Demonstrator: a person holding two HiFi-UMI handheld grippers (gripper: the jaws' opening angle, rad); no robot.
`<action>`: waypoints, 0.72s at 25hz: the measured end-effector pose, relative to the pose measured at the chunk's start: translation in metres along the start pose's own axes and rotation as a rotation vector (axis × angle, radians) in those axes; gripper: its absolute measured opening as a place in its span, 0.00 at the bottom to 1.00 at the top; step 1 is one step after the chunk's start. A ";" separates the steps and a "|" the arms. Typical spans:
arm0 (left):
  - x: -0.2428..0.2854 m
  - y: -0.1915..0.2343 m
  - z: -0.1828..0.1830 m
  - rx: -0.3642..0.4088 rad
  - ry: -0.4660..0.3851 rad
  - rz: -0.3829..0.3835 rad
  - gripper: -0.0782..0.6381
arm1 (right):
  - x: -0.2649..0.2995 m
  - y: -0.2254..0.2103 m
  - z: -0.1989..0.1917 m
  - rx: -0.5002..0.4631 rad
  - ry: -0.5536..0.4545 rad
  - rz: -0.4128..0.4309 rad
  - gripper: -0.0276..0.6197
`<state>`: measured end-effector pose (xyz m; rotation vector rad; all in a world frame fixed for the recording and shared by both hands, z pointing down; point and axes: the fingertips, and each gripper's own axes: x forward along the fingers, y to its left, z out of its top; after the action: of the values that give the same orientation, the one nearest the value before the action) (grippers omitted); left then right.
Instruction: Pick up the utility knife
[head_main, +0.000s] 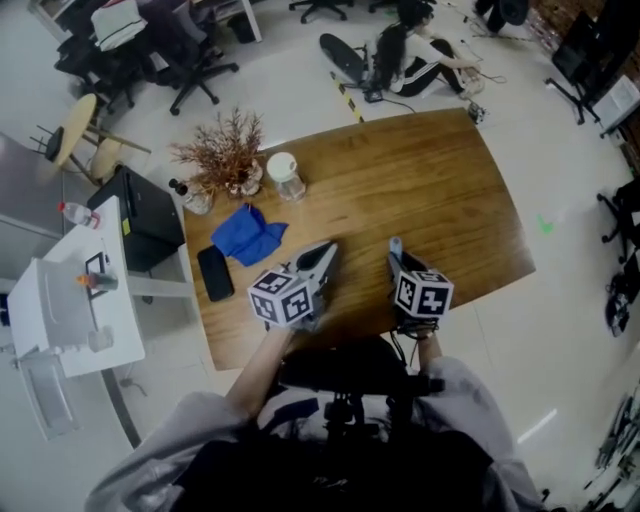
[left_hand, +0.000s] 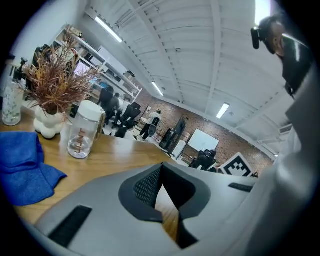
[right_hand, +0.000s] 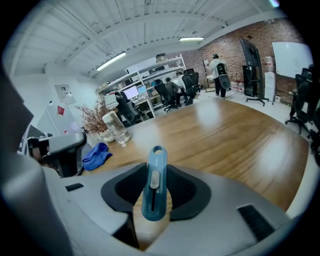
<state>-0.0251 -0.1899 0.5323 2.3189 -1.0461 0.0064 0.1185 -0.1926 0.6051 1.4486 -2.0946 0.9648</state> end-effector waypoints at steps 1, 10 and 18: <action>-0.001 0.002 -0.001 -0.006 -0.001 0.004 0.12 | 0.007 -0.004 -0.004 -0.008 0.015 -0.015 0.26; -0.013 0.019 -0.001 -0.027 -0.002 0.058 0.12 | 0.050 -0.017 -0.031 -0.055 0.144 -0.050 0.26; -0.009 0.018 -0.003 -0.031 0.004 0.045 0.12 | 0.033 -0.009 -0.003 -0.017 0.065 -0.009 0.27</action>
<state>-0.0431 -0.1921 0.5418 2.2664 -1.0894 0.0124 0.1144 -0.2136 0.6322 1.3989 -2.0433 0.9752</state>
